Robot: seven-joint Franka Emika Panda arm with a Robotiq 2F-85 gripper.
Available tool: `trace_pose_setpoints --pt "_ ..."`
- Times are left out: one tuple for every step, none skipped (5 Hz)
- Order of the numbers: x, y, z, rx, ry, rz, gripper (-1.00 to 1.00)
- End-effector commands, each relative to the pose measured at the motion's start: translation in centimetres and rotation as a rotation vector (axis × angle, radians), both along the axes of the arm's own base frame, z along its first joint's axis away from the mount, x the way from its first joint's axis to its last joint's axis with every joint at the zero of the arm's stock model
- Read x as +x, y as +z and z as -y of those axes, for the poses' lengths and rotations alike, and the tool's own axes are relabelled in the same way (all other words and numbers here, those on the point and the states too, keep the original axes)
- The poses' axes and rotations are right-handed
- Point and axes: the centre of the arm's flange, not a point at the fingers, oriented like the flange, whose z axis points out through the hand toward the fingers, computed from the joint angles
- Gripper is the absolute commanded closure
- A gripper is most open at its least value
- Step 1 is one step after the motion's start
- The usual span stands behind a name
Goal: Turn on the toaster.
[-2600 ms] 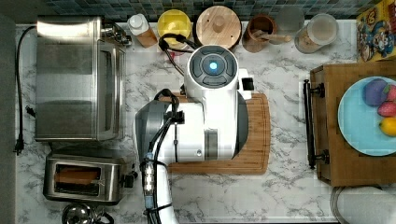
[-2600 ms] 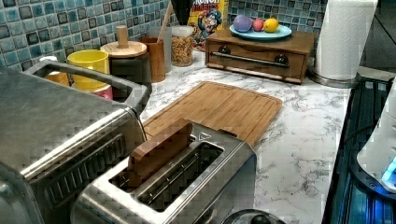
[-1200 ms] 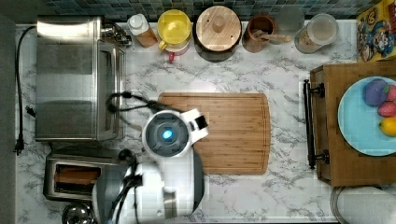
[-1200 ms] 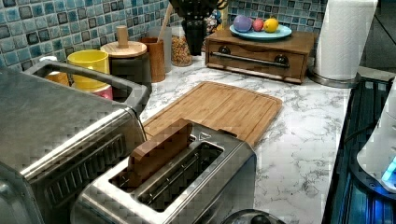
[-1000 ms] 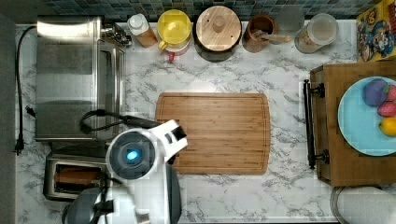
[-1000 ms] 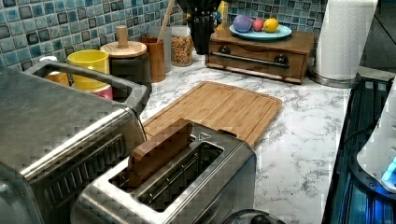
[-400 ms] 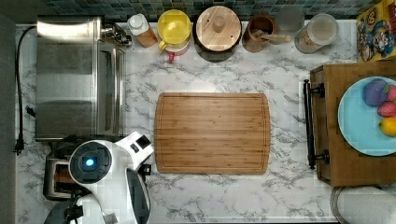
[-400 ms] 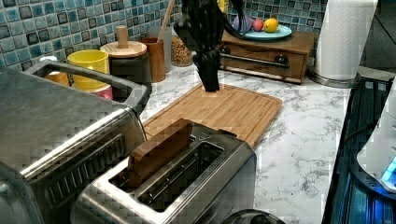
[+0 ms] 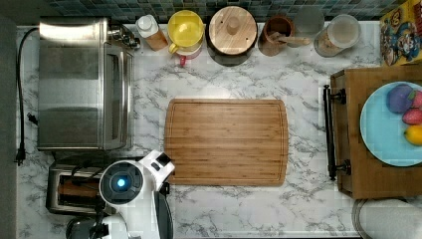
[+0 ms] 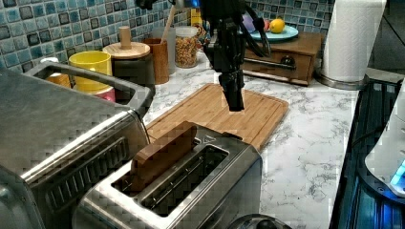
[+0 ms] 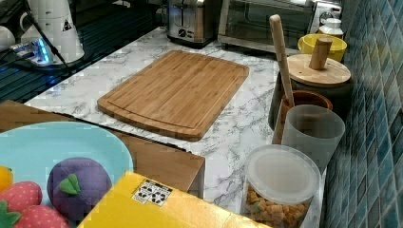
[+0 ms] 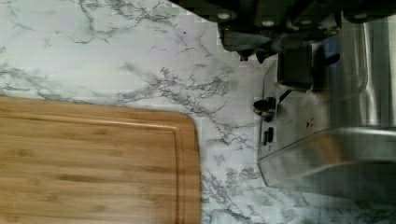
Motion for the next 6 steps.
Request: trace_pose_setpoints --pt "-1.0 1.5 -2.0 0.13 0.158 0.102 1.0" --pt "-0.4 1.2 -2.4 0.111 0.141 0.088 1.0" --pt "0.1 0.8 -2.9 0.094 0.131 0.062 1.0" --pt "0.3 0.6 -3.4 0.114 0.134 0.023 1.0" --pt "0.3 1.0 -3.4 0.156 0.124 0.016 1.0" --pt "0.5 1.5 -3.4 0.187 0.111 0.028 1.0"
